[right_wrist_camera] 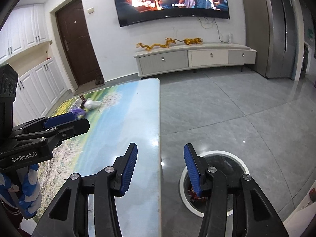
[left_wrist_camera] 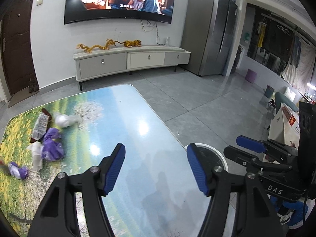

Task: Collect trash
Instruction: 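Move both open grippers back over the trash on the table, then grasp the purple glove with the right gripper while the left grasps the clear plastic bag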

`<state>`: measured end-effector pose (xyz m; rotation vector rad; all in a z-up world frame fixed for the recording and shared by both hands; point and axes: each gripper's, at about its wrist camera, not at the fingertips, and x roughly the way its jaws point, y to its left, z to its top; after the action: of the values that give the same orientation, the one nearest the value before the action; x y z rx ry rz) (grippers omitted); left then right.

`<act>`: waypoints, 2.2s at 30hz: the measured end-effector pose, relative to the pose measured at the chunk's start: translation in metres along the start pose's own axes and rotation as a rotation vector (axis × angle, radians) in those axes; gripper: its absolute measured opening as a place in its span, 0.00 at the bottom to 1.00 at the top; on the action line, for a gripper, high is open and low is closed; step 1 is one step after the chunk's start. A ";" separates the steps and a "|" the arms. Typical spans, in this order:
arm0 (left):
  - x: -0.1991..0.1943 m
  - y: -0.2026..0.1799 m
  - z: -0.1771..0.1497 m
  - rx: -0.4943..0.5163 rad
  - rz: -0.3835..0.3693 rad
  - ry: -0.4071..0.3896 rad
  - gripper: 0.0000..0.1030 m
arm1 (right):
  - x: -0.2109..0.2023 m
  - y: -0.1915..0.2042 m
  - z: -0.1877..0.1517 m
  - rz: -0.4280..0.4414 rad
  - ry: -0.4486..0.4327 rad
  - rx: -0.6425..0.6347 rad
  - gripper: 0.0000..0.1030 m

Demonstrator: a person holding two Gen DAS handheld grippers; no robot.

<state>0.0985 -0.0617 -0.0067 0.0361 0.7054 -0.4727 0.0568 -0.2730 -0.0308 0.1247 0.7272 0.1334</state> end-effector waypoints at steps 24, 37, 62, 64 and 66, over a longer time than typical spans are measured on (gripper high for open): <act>-0.091 0.091 -0.043 -0.154 0.091 -0.130 0.68 | -0.039 0.096 0.011 0.056 -0.054 -0.182 0.49; -0.102 0.203 -0.088 -0.305 0.263 -0.113 0.68 | 0.002 0.132 0.026 0.117 0.003 -0.244 0.49; -0.038 0.343 -0.084 -0.405 0.413 -0.019 0.66 | 0.161 0.235 0.060 0.353 0.149 -0.289 0.56; -0.034 0.344 -0.084 -0.391 0.407 -0.012 0.62 | 0.172 0.240 0.060 0.363 0.156 -0.278 0.56; -0.034 0.346 -0.084 -0.395 0.397 -0.017 0.56 | 0.184 0.244 0.060 0.375 0.169 -0.259 0.57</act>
<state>0.1730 0.2772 -0.0934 -0.1959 0.7428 0.0506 0.2133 -0.0065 -0.0677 0.0007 0.8433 0.5993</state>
